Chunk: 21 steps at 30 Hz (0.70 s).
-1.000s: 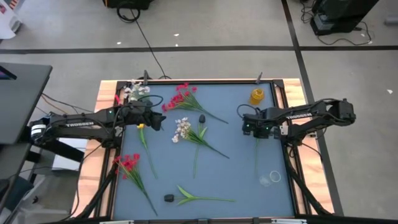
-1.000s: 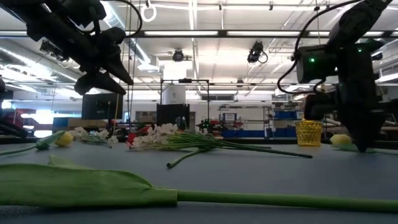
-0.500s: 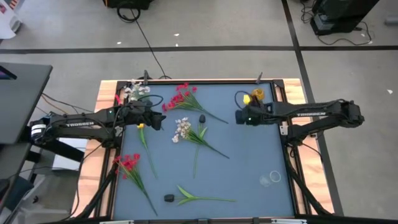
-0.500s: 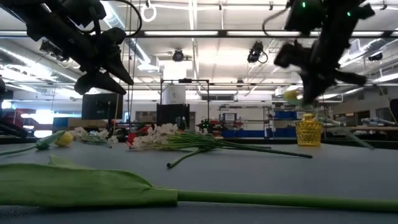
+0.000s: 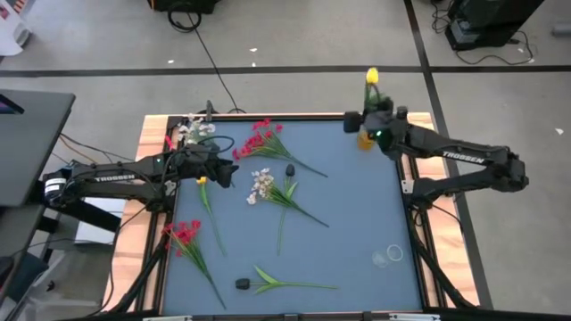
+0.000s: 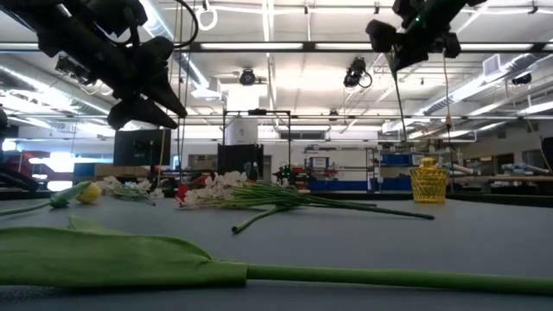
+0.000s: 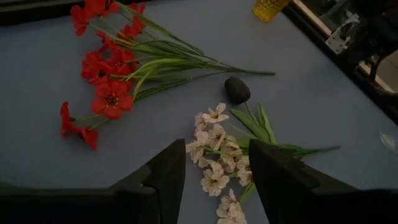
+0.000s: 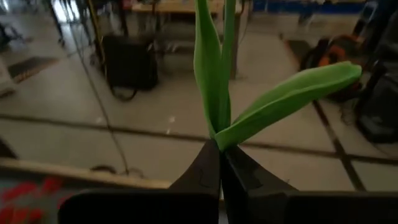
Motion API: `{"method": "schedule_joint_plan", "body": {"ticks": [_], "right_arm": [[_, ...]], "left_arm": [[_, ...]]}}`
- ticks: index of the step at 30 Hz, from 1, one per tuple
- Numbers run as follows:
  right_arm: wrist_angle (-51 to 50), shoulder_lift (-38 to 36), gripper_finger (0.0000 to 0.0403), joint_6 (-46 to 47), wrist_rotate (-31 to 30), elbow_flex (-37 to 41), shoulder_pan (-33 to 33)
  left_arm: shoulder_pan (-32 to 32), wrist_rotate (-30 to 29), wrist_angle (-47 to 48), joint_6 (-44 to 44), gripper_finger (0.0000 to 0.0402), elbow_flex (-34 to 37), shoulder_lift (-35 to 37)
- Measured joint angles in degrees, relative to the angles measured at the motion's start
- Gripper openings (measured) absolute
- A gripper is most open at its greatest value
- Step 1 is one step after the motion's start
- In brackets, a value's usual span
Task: Sort flowers into vase by color
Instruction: Put the right yellow flower into the yellow vase
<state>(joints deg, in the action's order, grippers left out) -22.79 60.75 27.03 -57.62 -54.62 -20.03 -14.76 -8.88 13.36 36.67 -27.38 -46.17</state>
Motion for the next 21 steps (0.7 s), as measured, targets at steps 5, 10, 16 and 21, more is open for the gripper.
{"method": "schedule_joint_plan", "body": {"ticks": [5, 10, 16, 21], "right_arm": [[2.48, -1.73, 0.0008, -2.84, -0.02, -0.02, -6.45], [2.54, -2.98, 0.0008, -6.59, 1.82, -0.02, -11.53], [2.65, -3.98, 0.0007, -9.12, 3.75, 0.06, -14.63], [4.86, -3.72, 0.0007, -8.09, 5.44, 4.22, -16.6]], "left_arm": [[0.0, 0.88, -2.39, 4.04, 0.0183, 0.0, 0.0], [0.0, 0.31, -3.34, 3.17, 0.0183, 0.0, 0.02], [0.0, -1.57, -3.61, 3.04, 0.0183, 0.0, 0.02], [0.0, -4.25, -4.82, 2.73, 0.0183, 0.0, 0.0]]}}
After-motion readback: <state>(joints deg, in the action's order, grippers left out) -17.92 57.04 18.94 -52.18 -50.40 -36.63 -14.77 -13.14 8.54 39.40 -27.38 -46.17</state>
